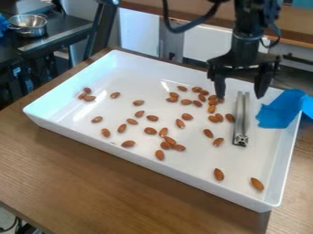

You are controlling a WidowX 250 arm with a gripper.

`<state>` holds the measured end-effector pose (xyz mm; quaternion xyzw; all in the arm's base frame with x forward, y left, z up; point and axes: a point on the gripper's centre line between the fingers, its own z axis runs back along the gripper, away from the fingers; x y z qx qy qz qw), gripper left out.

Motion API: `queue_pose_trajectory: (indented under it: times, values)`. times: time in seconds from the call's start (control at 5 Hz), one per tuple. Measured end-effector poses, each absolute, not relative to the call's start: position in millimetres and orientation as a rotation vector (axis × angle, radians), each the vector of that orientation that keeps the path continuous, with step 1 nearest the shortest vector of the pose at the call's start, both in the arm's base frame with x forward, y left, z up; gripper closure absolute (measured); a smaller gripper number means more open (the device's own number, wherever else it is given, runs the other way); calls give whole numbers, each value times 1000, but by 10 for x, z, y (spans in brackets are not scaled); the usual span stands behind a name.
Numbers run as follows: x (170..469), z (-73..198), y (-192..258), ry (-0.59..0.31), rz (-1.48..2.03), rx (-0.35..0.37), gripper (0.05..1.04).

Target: Sweep into pile

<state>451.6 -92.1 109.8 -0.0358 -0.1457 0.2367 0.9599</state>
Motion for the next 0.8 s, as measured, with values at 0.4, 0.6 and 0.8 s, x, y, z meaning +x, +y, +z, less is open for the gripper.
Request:
queue_pose_trajectory:
  times: [0.4,0.6,0.8]
  values:
    - [4639,945,-1112,-296,472,-42,85]
    - [4672,859,-1148,-298,473,-18,84]
    - [4687,747,-1127,-291,473,14,86]
